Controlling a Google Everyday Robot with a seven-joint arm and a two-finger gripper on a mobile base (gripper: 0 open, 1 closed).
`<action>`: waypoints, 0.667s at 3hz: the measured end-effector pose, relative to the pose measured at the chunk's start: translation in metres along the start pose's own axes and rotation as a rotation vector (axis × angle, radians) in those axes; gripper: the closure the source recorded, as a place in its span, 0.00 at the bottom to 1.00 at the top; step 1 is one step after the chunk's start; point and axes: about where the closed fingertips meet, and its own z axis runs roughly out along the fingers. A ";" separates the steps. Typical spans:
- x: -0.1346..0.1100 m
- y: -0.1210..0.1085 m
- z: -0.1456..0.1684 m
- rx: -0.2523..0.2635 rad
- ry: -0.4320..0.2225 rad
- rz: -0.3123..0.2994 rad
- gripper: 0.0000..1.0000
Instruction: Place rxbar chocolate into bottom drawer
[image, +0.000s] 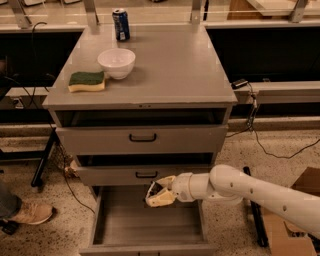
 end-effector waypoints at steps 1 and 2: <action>0.030 0.011 0.053 -0.032 -0.014 0.047 1.00; 0.030 0.011 0.053 -0.032 -0.014 0.047 1.00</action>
Offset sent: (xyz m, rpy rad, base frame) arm -0.0053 0.0314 -0.0382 0.0289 0.0316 0.0015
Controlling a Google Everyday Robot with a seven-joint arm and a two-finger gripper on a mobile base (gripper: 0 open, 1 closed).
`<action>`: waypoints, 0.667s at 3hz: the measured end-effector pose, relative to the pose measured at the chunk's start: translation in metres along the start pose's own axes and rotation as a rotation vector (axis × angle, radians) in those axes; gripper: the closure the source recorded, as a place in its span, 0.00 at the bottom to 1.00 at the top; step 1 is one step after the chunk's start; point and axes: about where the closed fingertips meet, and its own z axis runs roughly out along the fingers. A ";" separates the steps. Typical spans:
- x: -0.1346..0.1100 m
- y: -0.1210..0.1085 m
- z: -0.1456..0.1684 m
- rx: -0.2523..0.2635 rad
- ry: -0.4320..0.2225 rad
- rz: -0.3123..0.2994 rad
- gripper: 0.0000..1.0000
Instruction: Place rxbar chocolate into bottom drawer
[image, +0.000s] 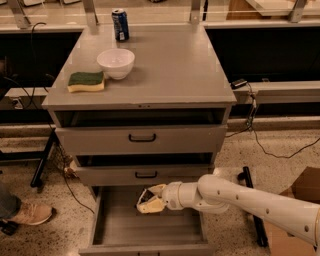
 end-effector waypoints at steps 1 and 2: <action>0.004 -0.001 0.003 0.009 -0.003 0.010 1.00; 0.025 -0.020 0.043 0.042 0.007 -0.025 1.00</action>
Offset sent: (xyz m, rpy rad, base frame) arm 0.0321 0.0291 -0.0735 -0.0557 -0.0691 -0.0562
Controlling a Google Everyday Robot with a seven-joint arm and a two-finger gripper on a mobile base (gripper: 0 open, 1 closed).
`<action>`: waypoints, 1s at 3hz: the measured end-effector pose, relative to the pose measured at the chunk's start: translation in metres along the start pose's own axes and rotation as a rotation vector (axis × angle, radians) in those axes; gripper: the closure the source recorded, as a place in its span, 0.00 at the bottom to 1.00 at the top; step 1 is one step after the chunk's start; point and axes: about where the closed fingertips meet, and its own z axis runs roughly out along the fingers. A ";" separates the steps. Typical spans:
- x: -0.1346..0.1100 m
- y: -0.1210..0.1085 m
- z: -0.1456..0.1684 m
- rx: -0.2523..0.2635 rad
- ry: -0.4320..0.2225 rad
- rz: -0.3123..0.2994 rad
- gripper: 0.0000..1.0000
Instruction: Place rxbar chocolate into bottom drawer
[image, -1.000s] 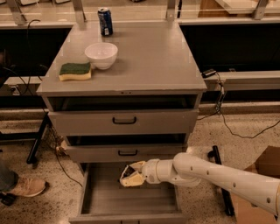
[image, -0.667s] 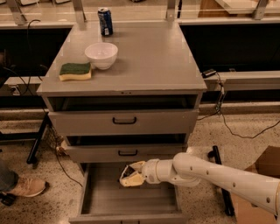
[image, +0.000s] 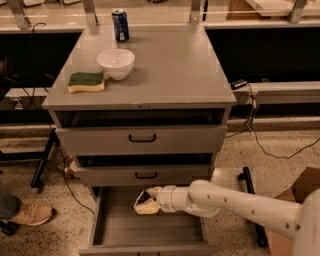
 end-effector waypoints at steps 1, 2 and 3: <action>0.015 -0.012 0.033 -0.004 0.014 -0.020 1.00; 0.039 -0.022 0.068 -0.018 0.046 -0.026 1.00; 0.068 -0.028 0.106 -0.038 0.097 -0.019 0.73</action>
Offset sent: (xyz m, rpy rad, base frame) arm 0.0334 0.0474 -0.1198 -0.0706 0.0181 0.0617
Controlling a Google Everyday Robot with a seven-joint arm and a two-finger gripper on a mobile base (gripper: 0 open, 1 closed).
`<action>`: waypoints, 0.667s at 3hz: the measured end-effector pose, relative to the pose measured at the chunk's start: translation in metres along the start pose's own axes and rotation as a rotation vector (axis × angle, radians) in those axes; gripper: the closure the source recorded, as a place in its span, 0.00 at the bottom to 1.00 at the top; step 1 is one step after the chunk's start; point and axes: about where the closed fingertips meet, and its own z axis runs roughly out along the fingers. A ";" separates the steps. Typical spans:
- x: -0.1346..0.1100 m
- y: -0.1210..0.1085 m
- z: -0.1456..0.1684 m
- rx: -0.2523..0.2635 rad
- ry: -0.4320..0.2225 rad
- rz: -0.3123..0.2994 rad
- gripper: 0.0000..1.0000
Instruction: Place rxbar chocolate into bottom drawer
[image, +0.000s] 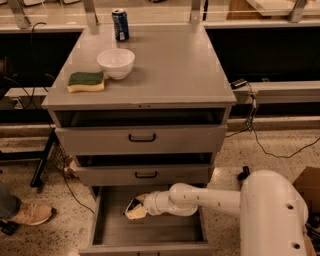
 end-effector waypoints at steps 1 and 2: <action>0.012 -0.003 0.019 -0.008 0.020 0.005 0.50; 0.023 -0.005 0.035 -0.006 0.060 -0.006 0.26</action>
Offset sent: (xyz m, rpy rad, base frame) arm 0.0041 0.0202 -0.0612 -0.1026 0.0274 0.0351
